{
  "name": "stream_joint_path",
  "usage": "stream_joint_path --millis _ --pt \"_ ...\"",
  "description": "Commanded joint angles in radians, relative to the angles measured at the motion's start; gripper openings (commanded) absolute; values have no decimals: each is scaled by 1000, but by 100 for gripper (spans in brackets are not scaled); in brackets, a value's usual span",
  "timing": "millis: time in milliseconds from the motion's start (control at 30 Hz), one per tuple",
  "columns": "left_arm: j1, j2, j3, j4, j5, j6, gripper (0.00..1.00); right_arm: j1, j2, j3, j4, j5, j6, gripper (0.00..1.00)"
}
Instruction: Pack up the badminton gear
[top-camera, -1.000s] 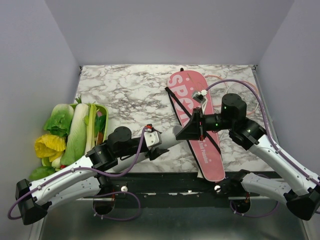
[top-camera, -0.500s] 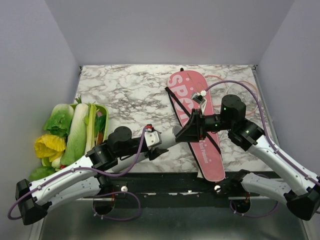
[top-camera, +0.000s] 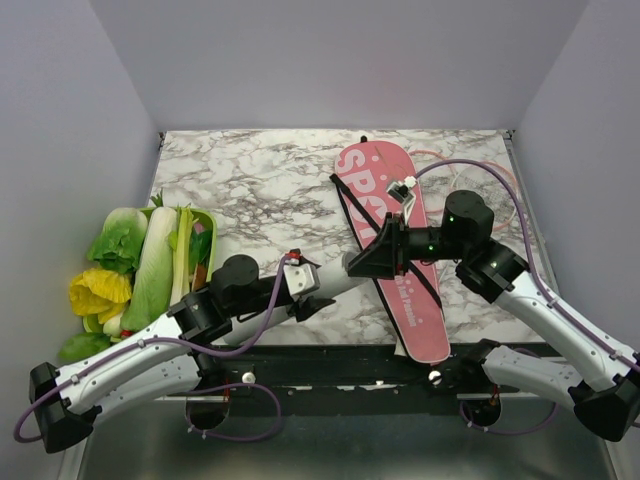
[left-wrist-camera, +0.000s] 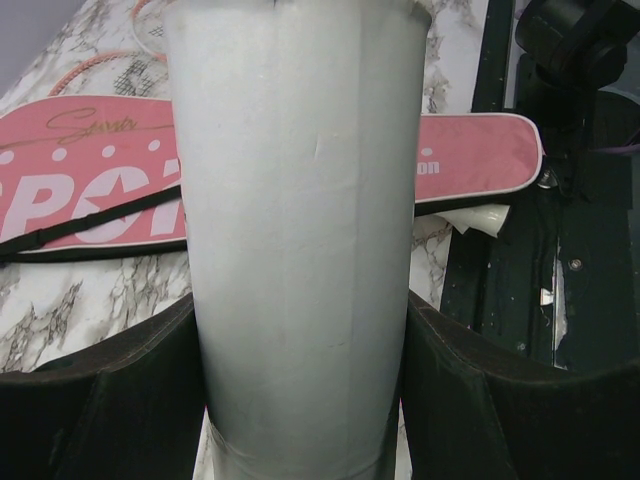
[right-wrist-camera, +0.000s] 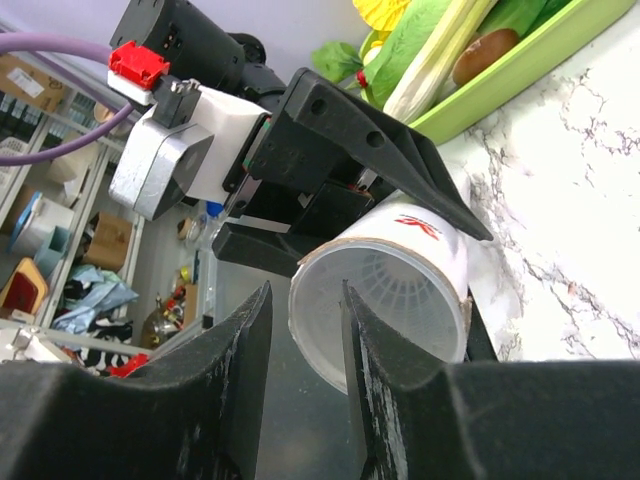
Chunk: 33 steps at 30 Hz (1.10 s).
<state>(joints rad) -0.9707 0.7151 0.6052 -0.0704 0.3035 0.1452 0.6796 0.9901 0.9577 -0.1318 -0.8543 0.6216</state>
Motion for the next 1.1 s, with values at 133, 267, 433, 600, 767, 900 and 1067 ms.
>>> stream_joint_path --millis 133,267,433,600,767,900,1067 --pt "-5 -46 1 106 57 -12 0 8 22 -63 66 83 52 43" --pt "-5 -49 1 109 60 -15 0 8 9 -97 113 101 73 43" --pt "-5 -71 -4 119 60 -18 0 6 -7 -137 123 129 86 43" --pt "-5 -80 -5 126 59 -19 0 6 -24 -194 123 144 96 43" --pt "-5 -88 -7 127 43 -18 0 6 -39 -227 156 136 93 42" --pt "-5 -91 -13 132 11 -9 0 6 -68 -247 146 136 90 41" --pt "-5 -45 14 110 -72 28 0 6 -117 -131 11 202 43 41"
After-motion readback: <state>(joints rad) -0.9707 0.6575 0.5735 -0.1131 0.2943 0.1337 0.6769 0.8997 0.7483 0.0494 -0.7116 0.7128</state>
